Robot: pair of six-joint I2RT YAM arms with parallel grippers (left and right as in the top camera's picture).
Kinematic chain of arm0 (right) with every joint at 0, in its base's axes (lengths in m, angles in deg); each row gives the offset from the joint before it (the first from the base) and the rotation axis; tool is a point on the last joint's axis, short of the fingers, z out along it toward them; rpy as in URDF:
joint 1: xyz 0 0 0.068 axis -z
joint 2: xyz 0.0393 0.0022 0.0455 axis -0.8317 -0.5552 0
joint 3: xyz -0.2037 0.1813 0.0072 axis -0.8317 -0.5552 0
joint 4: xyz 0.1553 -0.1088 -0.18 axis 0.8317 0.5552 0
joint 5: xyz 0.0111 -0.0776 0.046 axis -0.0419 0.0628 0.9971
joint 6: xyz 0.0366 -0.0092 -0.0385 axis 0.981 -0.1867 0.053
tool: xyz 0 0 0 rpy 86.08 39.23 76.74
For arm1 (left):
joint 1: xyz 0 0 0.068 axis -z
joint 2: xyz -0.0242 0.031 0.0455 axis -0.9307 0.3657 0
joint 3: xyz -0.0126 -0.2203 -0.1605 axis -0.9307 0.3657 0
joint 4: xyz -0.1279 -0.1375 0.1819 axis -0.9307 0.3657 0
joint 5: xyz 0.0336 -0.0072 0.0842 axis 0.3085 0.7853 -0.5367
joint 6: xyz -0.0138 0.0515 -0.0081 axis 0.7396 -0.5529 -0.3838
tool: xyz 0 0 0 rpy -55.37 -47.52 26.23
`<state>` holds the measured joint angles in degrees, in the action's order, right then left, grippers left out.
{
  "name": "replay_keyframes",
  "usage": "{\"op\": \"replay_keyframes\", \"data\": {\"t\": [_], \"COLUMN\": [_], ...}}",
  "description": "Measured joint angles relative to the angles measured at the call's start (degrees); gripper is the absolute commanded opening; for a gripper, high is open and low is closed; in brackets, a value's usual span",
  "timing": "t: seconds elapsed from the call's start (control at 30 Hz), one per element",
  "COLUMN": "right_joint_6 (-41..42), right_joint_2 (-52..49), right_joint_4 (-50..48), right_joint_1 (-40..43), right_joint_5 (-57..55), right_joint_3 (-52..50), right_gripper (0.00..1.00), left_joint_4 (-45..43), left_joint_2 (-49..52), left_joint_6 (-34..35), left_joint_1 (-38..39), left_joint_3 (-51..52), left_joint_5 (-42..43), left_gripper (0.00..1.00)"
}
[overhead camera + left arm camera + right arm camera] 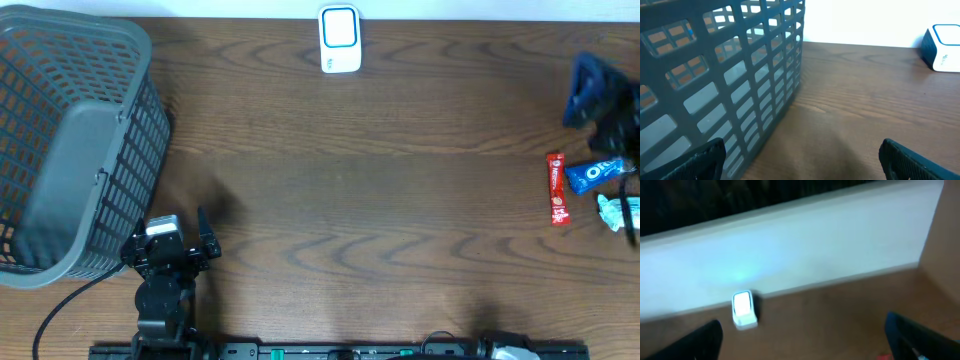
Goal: Scan the item barcode
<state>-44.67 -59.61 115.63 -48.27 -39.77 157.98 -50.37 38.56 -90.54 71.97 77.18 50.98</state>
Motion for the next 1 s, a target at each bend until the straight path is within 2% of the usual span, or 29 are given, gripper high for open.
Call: {"op": "replay_keyframes", "data": {"t": [0.2,0.53,0.83,1.0], "right_joint_6": [-2.0,-2.5,-3.6,-4.9], "right_joint_2": [15.3,33.6,47.7,52.1], "right_joint_4": [-15.4,-38.0,-51.5,-58.0], "right_joint_1": [-1.5,-9.1,-9.2,-9.3], "right_joint_5": [0.0,0.2,0.4,0.4], "right_joint_3": [-17.5,-48.4,-70.5,-78.9], "right_gripper": [0.99,0.99,0.99,0.99], "left_joint_4": [0.0,0.0,0.0,0.0], "left_joint_2": [0.0,0.0,0.0,0.0], "left_joint_6": [0.0,0.0,0.0,0.0], "left_joint_1": [0.0,0.0,0.0,0.0], "left_joint_3": [0.0,0.0,0.0,0.0], "left_joint_5": [0.0,0.0,0.0,0.0], "left_gripper": [0.98,0.98,0.98,0.98]}}
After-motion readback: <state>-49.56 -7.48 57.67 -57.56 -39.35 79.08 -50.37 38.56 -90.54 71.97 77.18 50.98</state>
